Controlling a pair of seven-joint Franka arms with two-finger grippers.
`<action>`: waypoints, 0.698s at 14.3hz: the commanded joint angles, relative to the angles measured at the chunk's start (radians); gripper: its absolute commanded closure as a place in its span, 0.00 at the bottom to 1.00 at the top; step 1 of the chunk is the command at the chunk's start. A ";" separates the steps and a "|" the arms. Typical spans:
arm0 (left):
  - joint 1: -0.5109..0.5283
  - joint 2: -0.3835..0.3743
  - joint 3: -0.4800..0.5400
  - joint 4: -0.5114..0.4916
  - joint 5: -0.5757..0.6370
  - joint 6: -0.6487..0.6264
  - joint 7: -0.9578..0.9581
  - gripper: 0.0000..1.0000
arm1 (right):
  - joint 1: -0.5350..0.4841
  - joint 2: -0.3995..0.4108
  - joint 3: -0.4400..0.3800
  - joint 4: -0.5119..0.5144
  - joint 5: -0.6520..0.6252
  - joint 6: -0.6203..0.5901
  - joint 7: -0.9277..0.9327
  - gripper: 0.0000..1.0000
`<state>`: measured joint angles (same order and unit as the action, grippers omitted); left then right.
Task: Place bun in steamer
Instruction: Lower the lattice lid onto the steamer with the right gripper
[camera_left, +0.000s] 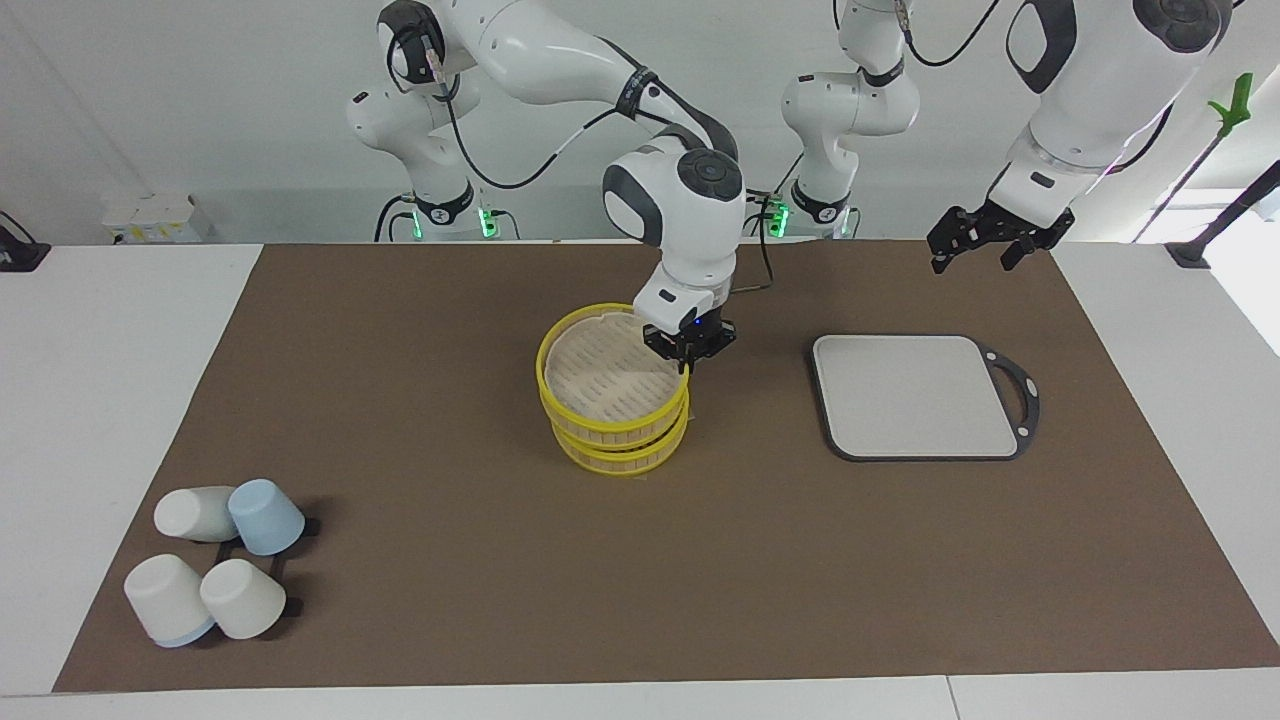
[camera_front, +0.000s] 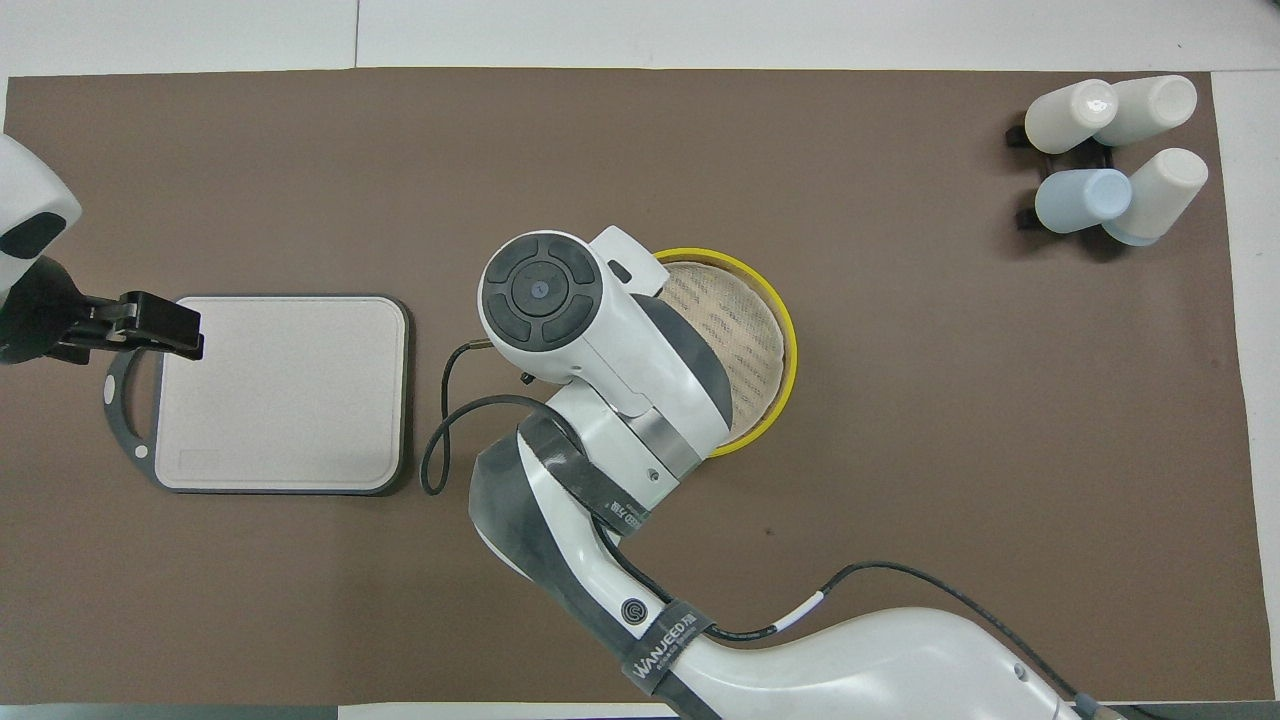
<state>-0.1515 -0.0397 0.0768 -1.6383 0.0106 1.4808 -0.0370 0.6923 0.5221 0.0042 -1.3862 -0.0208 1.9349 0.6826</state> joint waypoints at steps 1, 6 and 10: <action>0.009 0.004 -0.003 0.051 0.015 -0.070 0.016 0.00 | 0.000 -0.040 0.000 -0.079 0.002 0.065 0.009 1.00; 0.032 0.035 -0.014 0.103 -0.009 -0.051 0.017 0.00 | 0.001 -0.042 0.000 -0.083 0.004 0.082 0.009 1.00; 0.021 0.037 -0.015 0.104 -0.012 -0.033 0.017 0.00 | 0.001 -0.044 0.002 -0.092 0.004 0.084 0.009 1.00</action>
<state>-0.1379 -0.0210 0.0677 -1.5637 0.0081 1.4413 -0.0363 0.6929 0.5170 0.0048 -1.4311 -0.0203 1.9954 0.6826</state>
